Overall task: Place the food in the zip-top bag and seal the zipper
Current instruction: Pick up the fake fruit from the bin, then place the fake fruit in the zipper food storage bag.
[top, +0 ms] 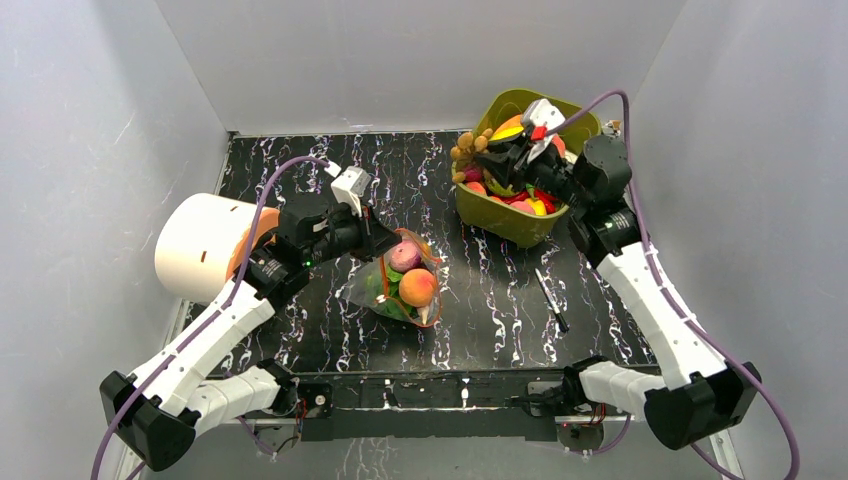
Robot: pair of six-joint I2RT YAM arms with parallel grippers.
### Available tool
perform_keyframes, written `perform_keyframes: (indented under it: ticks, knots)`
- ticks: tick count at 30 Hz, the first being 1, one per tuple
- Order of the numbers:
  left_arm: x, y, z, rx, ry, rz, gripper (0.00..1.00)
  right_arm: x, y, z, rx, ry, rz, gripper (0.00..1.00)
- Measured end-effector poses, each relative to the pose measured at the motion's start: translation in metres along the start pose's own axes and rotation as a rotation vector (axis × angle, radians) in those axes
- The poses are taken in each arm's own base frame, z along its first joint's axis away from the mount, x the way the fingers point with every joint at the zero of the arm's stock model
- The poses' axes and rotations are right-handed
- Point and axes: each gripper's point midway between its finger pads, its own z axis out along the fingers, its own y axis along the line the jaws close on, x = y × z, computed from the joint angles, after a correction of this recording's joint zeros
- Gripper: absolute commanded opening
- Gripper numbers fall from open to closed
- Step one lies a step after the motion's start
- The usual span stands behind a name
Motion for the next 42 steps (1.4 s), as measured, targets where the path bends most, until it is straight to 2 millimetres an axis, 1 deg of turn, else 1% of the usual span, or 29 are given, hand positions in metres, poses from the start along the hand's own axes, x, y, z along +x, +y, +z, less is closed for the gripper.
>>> perform_keyframes:
  ticks: [3, 9, 14, 21, 28, 32, 35, 42]
  knots:
    - [0.0, -0.001, 0.0, 0.002, -0.001, -0.011, 0.0, -0.019, 0.026, -0.004, -0.092, -0.061, -0.022, 0.04]
    - [-0.002, -0.004, -0.003, 0.007, -0.011, -0.021, 0.0, -0.044, 0.06, -0.018, -0.23, -0.153, -0.046, 0.04]
    - [-0.003, -0.005, -0.004, 0.01, -0.014, -0.026, 0.0, -0.048, 0.09, -0.027, -0.344, -0.201, -0.012, 0.04]
    - [-0.002, -0.008, -0.005, 0.029, -0.005, -0.029, 0.0, -0.048, 0.131, -0.028, -0.472, -0.241, 0.072, 0.04]
    - [-0.001, -0.013, -0.007, 0.053, -0.002, -0.037, 0.0, -0.071, 0.172, -0.031, -0.63, -0.336, 0.079, 0.04]
    - [-0.002, -0.016, -0.008, 0.064, -0.005, -0.041, 0.0, -0.078, 0.195, -0.037, -0.732, -0.381, 0.048, 0.04]
    - [-0.001, -0.017, -0.008, 0.071, -0.002, -0.044, 0.0, -0.076, 0.208, -0.044, -0.79, -0.406, 0.012, 0.05]
    - [0.0, -0.02, -0.009, 0.087, 0.005, -0.045, 0.0, -0.06, 0.228, -0.054, -0.894, -0.402, -0.028, 0.06]
